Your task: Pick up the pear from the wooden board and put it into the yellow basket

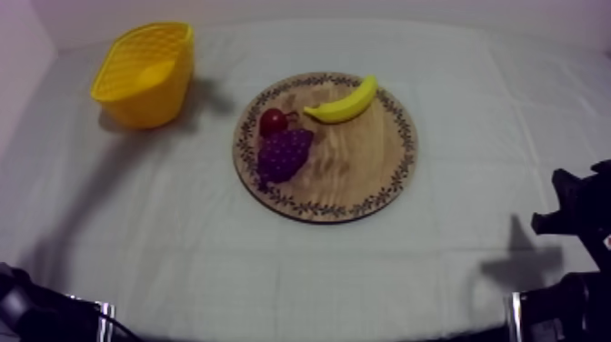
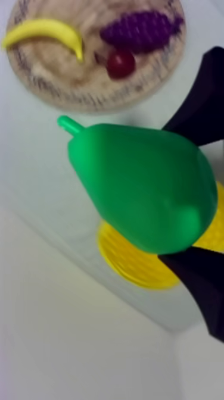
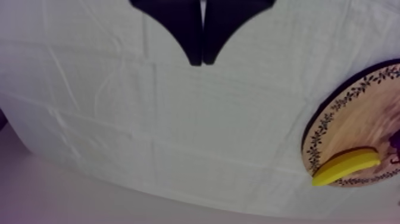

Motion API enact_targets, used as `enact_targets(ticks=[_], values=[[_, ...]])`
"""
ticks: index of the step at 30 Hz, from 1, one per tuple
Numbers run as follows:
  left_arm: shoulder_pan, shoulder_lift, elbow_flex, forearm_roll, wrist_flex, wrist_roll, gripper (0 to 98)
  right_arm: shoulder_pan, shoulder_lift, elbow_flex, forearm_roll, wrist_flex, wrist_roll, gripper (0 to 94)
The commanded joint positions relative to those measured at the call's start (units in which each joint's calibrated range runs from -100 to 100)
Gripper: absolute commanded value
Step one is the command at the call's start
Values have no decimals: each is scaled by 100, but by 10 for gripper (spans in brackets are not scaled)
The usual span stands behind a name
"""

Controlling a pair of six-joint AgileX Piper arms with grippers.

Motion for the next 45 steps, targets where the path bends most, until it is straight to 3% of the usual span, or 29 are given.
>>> enact_targets(ticks=[1,7,14,25,33,41,45], values=[[-402,-15,112,4,-26,-18,502,0,1,3,-1,2,0,3],[-917,257,674,109,-420,-12,504,0,1,3,-1,2,0,3],[-1351,931,1111,397,-1106,2,511,0,1,3,-1,2,0,3],[-1608,2357,1161,870,-2135,-91,523,0,1,3,-1,2,0,3],[-1644,2847,921,1067,-2279,-91,533,0,1,3,-1,2,0,3],[-1725,2729,885,1368,-2356,-359,745,0,1,3,-1,2,0,3],[-1732,2589,925,1421,-2361,-411,805,0,1,3,-1,2,0,3]])
